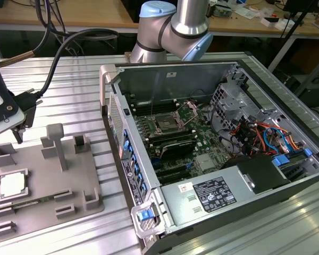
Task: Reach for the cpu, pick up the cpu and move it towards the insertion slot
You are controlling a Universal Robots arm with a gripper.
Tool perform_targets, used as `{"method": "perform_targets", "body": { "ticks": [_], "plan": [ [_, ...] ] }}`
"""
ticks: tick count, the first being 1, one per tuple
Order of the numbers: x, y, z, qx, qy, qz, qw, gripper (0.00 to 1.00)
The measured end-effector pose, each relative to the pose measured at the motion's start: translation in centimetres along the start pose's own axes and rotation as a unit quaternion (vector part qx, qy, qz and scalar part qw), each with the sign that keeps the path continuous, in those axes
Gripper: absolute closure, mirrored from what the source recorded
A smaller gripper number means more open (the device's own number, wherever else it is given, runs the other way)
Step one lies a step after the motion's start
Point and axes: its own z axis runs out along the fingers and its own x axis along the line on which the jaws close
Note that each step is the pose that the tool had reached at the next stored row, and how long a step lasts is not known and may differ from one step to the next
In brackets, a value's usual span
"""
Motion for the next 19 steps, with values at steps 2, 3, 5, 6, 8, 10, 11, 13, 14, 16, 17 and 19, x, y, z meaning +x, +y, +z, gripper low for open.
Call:
{"method": "perform_targets", "body": {
  "ticks": [2,3,5,6,8,10,11,13,14,16,17,19],
  "plan": [
    [0.0,-0.01,0.05,0.0,0.0,0.0,1.0,0.47],
    [0.0,-0.01,0.08,0.0,0.0,0.0,1.0,0.47],
    [0.0,-0.02,0.12,0.0,0.0,0.0,1.0,0.47],
    [0.0,-0.02,0.14,0.0,0.0,0.0,1.0,0.47],
    [0.0,-0.03,0.19,0.0,0.0,0.0,1.0,0.47],
    [0.0,-0.03,0.24,0.0,0.0,0.0,1.0,0.47],
    [0.0,-0.03,0.25,0.0,0.0,0.0,1.0,0.47],
    [0.0,-0.04,0.27,0.0,0.0,0.0,1.0,0.47],
    [0.0,-0.04,0.28,0.0,0.0,0.0,1.0,0.47],
    [0.0,-0.04,0.31,0.0,0.0,0.0,1.0,0.47],
    [0.0,-0.05,0.32,0.0,0.0,0.0,1.0,0.47],
    [0.0,-0.05,0.35,0.0,0.0,0.0,1.0,0.47]
  ]
}}
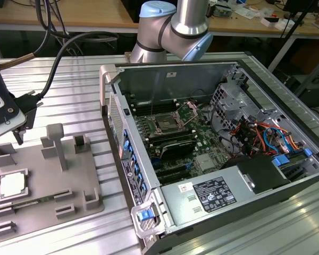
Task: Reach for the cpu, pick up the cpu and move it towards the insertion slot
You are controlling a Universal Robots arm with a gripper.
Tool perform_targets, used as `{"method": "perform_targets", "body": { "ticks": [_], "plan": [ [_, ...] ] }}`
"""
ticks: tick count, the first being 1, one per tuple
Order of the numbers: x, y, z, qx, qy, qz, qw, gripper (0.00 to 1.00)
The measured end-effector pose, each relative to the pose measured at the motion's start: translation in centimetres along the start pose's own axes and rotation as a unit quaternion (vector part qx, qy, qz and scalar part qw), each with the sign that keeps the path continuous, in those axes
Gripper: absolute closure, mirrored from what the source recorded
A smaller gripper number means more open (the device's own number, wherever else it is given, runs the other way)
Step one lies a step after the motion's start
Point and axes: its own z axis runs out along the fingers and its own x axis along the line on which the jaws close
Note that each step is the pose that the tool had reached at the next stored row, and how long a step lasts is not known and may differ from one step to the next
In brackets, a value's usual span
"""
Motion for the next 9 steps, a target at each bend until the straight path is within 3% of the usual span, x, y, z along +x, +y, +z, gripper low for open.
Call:
{"method": "perform_targets", "body": {
  "ticks": [9],
  "plan": [
    [0.0,-0.02,0.05,0.0,0.0,0.0,1.0,0.47]
  ]
}}
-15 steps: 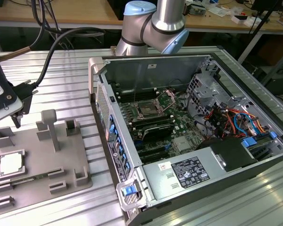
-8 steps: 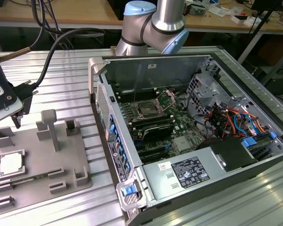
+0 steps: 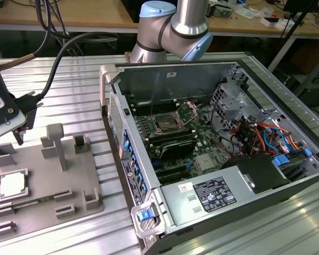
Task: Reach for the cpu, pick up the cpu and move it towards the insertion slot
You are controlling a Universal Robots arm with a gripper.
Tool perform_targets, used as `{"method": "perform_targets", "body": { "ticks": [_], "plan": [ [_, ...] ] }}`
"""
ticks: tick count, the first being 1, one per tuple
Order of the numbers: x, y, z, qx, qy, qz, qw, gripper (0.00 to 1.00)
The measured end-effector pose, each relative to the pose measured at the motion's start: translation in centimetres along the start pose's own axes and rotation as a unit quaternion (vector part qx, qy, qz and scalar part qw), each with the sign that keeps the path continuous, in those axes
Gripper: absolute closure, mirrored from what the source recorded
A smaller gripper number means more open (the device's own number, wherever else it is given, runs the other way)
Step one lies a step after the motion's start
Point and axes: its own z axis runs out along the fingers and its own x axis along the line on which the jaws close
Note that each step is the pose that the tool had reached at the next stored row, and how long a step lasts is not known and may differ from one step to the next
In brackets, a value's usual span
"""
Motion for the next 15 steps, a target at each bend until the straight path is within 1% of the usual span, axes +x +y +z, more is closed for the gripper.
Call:
{"method": "perform_targets", "body": {
  "ticks": [4,6,9,15],
  "plan": [
    [0.0,-0.01,0.03,0.0,-0.0001,0.0,1.0,0.47],
    [-0.01,-0.05,0.17,-0.0001,-0.0001,0.0,1.0,0.47],
    [0.09,-0.3,0.42,0.0,0.0,0.0,1.0,0.47],
    [0.42,-1.05,1.58,0.0001,0.0006,-0.003,1.0,0.47]
  ]
}}
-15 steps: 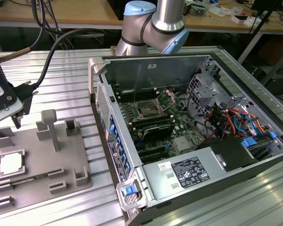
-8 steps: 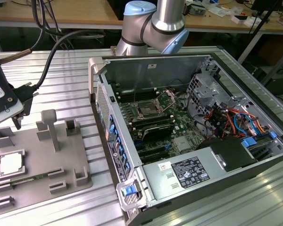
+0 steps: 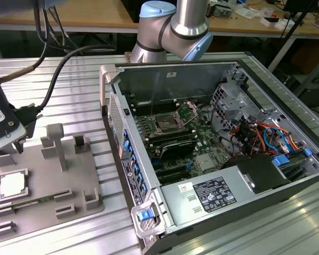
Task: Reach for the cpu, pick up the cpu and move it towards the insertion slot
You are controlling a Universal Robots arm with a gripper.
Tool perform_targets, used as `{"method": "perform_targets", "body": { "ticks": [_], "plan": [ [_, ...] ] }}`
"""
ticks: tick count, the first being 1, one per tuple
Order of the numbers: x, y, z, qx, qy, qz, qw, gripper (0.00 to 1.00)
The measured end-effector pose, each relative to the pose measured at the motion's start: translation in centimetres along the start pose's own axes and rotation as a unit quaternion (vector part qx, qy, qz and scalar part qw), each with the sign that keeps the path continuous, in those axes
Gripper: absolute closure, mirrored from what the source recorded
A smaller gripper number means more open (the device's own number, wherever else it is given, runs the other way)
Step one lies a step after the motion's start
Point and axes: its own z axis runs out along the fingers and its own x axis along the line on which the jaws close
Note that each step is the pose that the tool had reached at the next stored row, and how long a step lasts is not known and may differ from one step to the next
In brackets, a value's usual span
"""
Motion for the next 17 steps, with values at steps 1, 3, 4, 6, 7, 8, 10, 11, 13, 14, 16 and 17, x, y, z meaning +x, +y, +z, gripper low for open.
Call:
{"method": "perform_targets", "body": {
  "ticks": [1,3,4,6,7,8,10,11,13,14,16,17],
  "plan": [
    [0.05,-0.13,0.1,0.0,0.0,0.0,1.0,0.47],
    [0.13,-0.35,0.33,0.0,0.0,-0.001,1.0,0.47],
    [0.15,-0.44,0.46,-0.0001,-0.0001,-0.001,1.0,0.47],
    [0.2,-0.63,0.87,0.0,0.0002,-0.001,1.0,0.47],
    [0.25,-0.68,1.03,0.0,0.0004,-0.001,1.0,0.47],
    [0.3,-0.72,1.18,0.0,0.0004,-0.001,1.0,0.47],
    [0.34,-0.82,1.52,-0.0001,0.0009,-0.001,1.0,0.47],
    [0.34,-0.84,1.67,-0.0001,0.0014,-0.001,1.0,0.47],
    [0.35,-0.86,1.78,0.0,0.002,-0.001,1.0,0.47],
    [0.35,-0.86,1.78,0.0,0.002,-0.001,1.0,0.47],
    [0.34,-0.86,1.8,-0.0001,0.0019,-0.001,1.0,0.47],
    [0.34,-0.86,1.8,-0.0001,0.0019,-0.001,1.0,0.47]
  ]
}}
